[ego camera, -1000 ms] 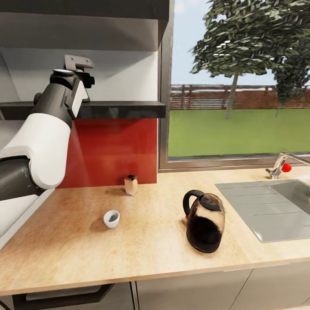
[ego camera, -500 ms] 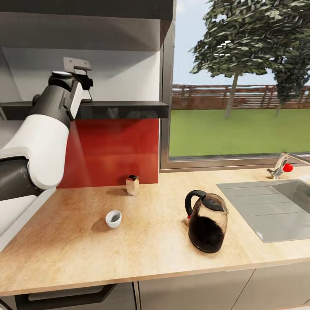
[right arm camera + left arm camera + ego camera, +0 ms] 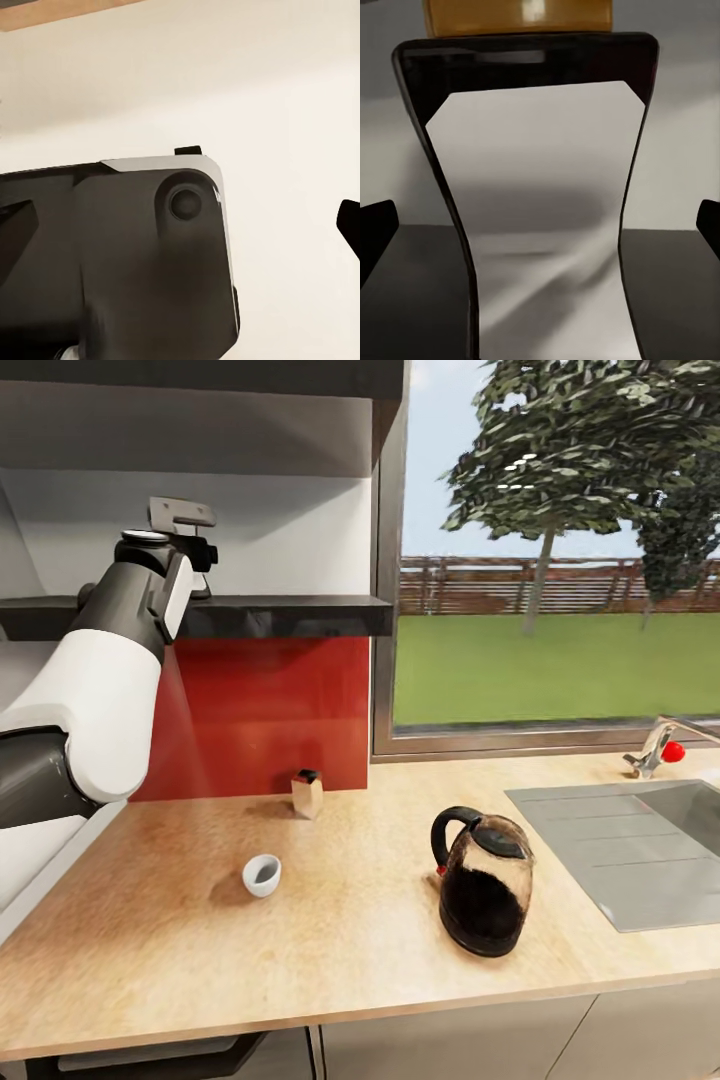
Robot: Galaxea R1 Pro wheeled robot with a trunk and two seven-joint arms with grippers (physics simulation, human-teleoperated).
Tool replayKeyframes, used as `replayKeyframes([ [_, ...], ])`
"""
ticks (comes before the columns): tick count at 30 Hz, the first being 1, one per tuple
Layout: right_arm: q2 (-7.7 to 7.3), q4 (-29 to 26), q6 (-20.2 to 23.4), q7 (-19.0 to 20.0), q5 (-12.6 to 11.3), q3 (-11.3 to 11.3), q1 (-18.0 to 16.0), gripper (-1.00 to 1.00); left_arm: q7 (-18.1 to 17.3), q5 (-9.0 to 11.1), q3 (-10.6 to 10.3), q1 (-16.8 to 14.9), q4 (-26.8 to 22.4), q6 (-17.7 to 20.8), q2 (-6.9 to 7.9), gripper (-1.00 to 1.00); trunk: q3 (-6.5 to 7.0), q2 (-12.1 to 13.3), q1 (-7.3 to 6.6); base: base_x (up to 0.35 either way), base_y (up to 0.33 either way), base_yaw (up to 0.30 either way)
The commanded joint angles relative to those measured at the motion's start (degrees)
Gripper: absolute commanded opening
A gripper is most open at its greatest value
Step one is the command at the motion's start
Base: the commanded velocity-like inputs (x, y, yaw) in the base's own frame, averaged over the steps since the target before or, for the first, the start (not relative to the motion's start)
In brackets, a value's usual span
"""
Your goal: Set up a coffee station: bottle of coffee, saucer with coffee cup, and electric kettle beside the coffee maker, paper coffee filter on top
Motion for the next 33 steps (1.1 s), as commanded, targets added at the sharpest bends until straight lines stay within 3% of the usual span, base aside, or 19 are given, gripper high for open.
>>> replayKeyframes([
  [1,0.04,-0.09,-0.11,0.03,-0.07,-0.30,0.01,1.00,-0.01,-0.17,0.25,-0.06,-0.05,0.20,-0.04,1.00,-0.12,-0.12,0.04,0.010,0.000,0.000],
  [33,-0.05,1.58,-0.11,0.03,-0.16,-0.39,0.01,1.00,-0.09,-0.16,0.25,1.24,0.03,0.09,0.61,1.00,-0.12,-0.12,0.04,0.040,0.000,0.000],
])
